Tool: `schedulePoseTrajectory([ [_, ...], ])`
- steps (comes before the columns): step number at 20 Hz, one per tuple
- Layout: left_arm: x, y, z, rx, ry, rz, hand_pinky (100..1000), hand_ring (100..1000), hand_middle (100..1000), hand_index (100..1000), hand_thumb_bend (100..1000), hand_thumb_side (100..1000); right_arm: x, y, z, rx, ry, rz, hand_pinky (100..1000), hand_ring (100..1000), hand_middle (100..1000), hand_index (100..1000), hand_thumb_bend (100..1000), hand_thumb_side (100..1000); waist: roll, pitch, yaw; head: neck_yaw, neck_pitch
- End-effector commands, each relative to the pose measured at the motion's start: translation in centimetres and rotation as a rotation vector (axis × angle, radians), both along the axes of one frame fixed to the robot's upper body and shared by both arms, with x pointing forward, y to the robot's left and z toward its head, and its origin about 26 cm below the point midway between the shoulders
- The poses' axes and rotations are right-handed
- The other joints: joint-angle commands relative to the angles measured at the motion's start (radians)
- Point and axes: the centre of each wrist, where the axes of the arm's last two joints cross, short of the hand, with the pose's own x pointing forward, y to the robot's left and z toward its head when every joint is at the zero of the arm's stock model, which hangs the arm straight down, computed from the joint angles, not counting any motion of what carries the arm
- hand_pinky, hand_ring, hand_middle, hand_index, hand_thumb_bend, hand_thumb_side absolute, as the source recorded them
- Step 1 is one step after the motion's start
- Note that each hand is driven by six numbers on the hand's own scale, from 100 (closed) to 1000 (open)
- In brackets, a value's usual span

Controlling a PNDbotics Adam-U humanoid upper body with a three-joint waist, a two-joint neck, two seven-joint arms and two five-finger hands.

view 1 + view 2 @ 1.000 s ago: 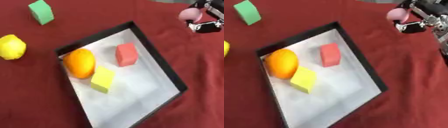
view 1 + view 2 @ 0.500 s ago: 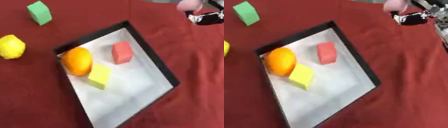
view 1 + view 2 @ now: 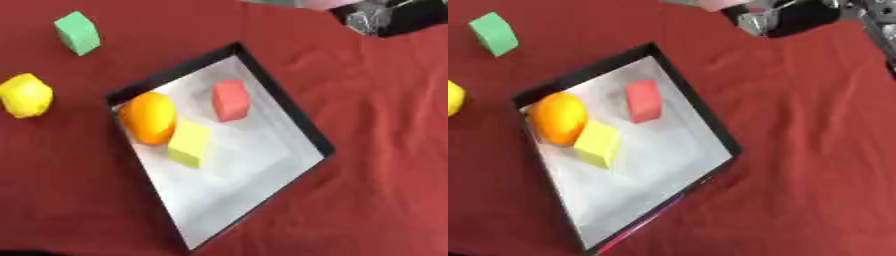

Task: Pick up objects on the table and place them in the box.

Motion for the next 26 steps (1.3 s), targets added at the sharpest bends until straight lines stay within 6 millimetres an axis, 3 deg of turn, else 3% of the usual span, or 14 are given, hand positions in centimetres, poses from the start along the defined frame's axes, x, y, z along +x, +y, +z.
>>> schedulePoseTrajectory([
  [1, -0.3, 0.7, 0.9, 0.03, -0.025, 0.025, 652, 874, 686, 743, 307, 635, -1.2, 2.5, -0.2, -0.122, -0.021, 0.14, 785, 713, 615, 702, 241, 276, 0.01, -0.028, -0.002, 0.003, 0.003],
  [8, -0.3, 0.5, 0.9, 0.037, -0.023, 0.016, 651, 875, 686, 743, 306, 635, -0.4, 5.9, -4.3, -0.397, 0.024, 0.223, 779, 718, 614, 694, 182, 355, 0.011, -0.031, 0.001, -0.002, 0.002],
  [10, -0.3, 0.4, 1.0, 0.037, -0.023, 0.012, 651, 875, 686, 743, 305, 635, -0.3, 6.5, -5.1, -0.432, 0.032, 0.202, 778, 723, 616, 696, 205, 378, 0.012, -0.029, 0.004, -0.001, 0.003],
  [17, -0.2, 0.1, 1.0, 0.04, -0.024, -0.003, 650, 876, 687, 743, 305, 635, 0.0, 8.0, -6.6, -0.49, 0.032, 0.155, 777, 724, 615, 696, 202, 388, 0.009, -0.027, 0.014, 0.001, 0.007],
  [25, -0.2, -0.2, 1.1, 0.044, -0.027, -0.016, 650, 876, 687, 743, 306, 635, 1.6, 9.3, -7.3, -0.51, 0.046, 0.162, 778, 727, 618, 699, 193, 390, 0.003, -0.03, 0.024, -0.002, 0.012],
  [26, -0.2, -0.2, 1.2, 0.043, -0.028, -0.017, 650, 876, 687, 743, 306, 635, 1.8, 9.4, -7.5, -0.516, 0.048, 0.158, 780, 731, 620, 703, 222, 329, 0.002, -0.03, 0.025, -0.002, 0.012],
])
